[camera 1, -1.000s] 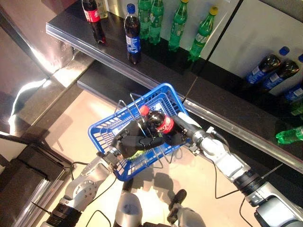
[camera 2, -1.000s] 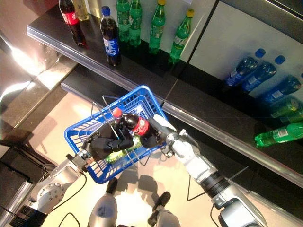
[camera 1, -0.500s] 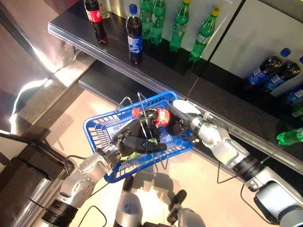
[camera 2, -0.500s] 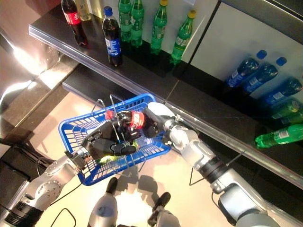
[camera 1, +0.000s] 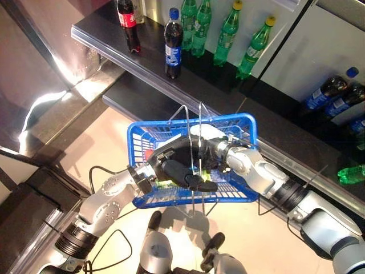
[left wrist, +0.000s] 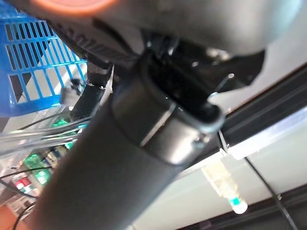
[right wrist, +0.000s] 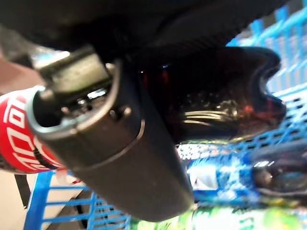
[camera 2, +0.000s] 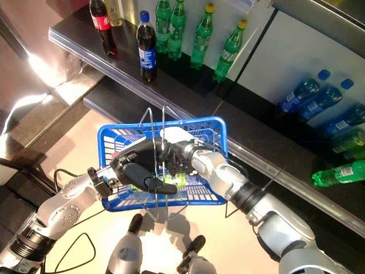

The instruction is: Pick up the drink and place into the basket.

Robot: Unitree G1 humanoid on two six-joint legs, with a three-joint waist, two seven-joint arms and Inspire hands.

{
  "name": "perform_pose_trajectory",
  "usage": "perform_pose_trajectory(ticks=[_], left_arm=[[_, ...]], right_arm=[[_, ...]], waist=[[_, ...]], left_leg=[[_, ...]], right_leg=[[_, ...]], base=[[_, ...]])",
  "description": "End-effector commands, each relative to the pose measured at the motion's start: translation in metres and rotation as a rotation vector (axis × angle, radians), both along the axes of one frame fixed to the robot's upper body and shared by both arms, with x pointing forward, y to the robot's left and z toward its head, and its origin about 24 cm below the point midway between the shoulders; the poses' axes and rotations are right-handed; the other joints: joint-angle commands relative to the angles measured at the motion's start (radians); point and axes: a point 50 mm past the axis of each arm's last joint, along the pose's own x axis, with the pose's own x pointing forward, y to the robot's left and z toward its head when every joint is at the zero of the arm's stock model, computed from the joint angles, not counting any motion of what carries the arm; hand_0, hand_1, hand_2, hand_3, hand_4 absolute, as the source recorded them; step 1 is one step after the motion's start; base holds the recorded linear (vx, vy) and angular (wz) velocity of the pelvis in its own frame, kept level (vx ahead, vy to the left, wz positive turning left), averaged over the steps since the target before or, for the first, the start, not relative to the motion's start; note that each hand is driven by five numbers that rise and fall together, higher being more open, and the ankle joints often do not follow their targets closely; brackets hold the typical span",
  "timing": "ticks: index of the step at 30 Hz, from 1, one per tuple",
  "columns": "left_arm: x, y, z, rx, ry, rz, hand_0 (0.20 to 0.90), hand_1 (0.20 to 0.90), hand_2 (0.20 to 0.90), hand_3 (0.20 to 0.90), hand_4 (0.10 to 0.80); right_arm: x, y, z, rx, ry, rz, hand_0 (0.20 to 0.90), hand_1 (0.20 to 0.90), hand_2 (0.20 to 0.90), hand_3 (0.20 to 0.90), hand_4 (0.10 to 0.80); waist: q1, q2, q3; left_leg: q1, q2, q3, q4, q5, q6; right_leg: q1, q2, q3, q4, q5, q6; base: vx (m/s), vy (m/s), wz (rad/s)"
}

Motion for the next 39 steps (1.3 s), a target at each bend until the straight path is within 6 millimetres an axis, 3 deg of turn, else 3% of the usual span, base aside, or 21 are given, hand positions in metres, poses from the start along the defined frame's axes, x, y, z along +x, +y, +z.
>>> perform_pose_trajectory(ticks=[1,8,17,20,21,22,23,24,39], left_arm=[[-0.056,-0.064,0.1,-0.448,-0.492,-0.529,0.3,0.3,0.3,0.2,0.1],[-0.059,-0.068,0.102,-0.454,-0.505,-0.55,0.3,0.3,0.3,0.2,0.1],[-0.062,-0.075,0.105,-0.463,-0.507,-0.588,0.3,0.3,0.3,0.2,0.1],[-0.063,-0.077,0.106,-0.47,-0.502,-0.603,0.3,0.3,0.3,0.2,0.1],[-0.064,-0.079,0.107,-0.472,-0.499,-0.609,0.3,0.3,0.3,0.2,0.1],[-0.064,-0.08,0.108,-0.474,-0.497,-0.615,0.3,0.3,0.3,0.2,0.1],[-0.064,-0.08,0.108,-0.475,-0.497,-0.617,0.3,0.3,0.3,0.2,0.1],[-0.065,-0.081,0.108,-0.476,-0.496,-0.623,0.3,0.3,0.3,0.2,0.1],[-0.071,-0.087,0.112,-0.499,-0.486,-0.662,0.3,0.3,0.3,0.2,0.1]], right_arm=[[-0.001,0.044,0.0,-0.014,-0.036,0.136,0.3,0.3,0.3,0.2,0.1],[0.001,0.05,-0.011,-0.032,0.029,0.11,0.3,0.3,0.3,0.2,0.1],[0.015,0.034,-0.037,-0.064,0.149,-0.053,0.3,0.3,0.3,0.2,0.1],[0.02,0.026,-0.047,-0.096,0.196,-0.119,0.413,0.413,0.413,0.332,0.232],[0.022,0.023,-0.051,-0.106,0.218,-0.145,0.564,0.564,0.564,0.507,0.407],[0.023,0.021,-0.053,-0.112,0.235,-0.168,0.564,0.564,0.564,0.507,0.407],[0.024,0.02,-0.054,-0.114,0.238,-0.174,0.662,0.662,0.662,0.623,0.523],[0.025,0.018,-0.057,-0.122,0.257,-0.199,0.9,0.9,0.9,0.9,0.8],[0.026,0.001,-0.08,-0.195,0.358,-0.326,0.9,0.9,0.9,0.9,0.8]], waist=[[0.005,-0.007,-0.406],[0.013,-0.009,-0.406],[0.028,-0.01,-0.41],[0.034,-0.01,-0.414],[0.039,-0.01,-0.411],[0.041,-0.01,-0.411],[0.04,-0.011,-0.414],[0.044,-0.01,-0.412],[0.066,-0.009,-0.416]], left_leg=[[-0.07,-0.061,0.011,-0.036,0.043,0.039],[-0.071,-0.062,0.006,-0.036,0.043,0.039],[-0.072,-0.064,-0.004,-0.036,0.044,0.04],[-0.071,-0.065,-0.007,-0.036,0.042,0.041],[-0.064,-0.062,-0.005,-0.036,0.038,0.039],[-0.063,-0.062,-0.007,-0.036,0.038,0.039],[-0.067,-0.064,-0.009,-0.036,0.041,0.041],[-0.063,-0.062,-0.009,-0.036,0.038,0.039],[-0.064,-0.066,-0.022,-0.036,0.039,0.04]], right_leg=[[0.132,-0.013,-0.021,0.008,-0.109,0.058],[0.133,-0.013,-0.026,0.008,-0.108,0.057],[0.136,-0.013,-0.035,0.009,-0.107,0.054],[0.139,-0.012,-0.039,0.008,-0.108,0.053],[0.143,-0.011,-0.038,0.009,-0.111,0.053],[0.143,-0.012,-0.04,0.01,-0.11,0.052],[0.14,-0.013,-0.042,0.009,-0.107,0.052],[0.144,-0.011,-0.04,0.009,-0.11,0.051],[0.147,-0.008,-0.054,0.007,-0.108,0.047]], base=[[0.0,0.0,0.0],[0.0,0.0,0.0],[0.0,0.0,0.0],[0.0,0.0,0.0],[0.0,0.0,0.0],[0.0,0.0,0.0],[0.0,0.0,0.0],[0.0,0.0,0.0],[0.012,0.004,0.05]])
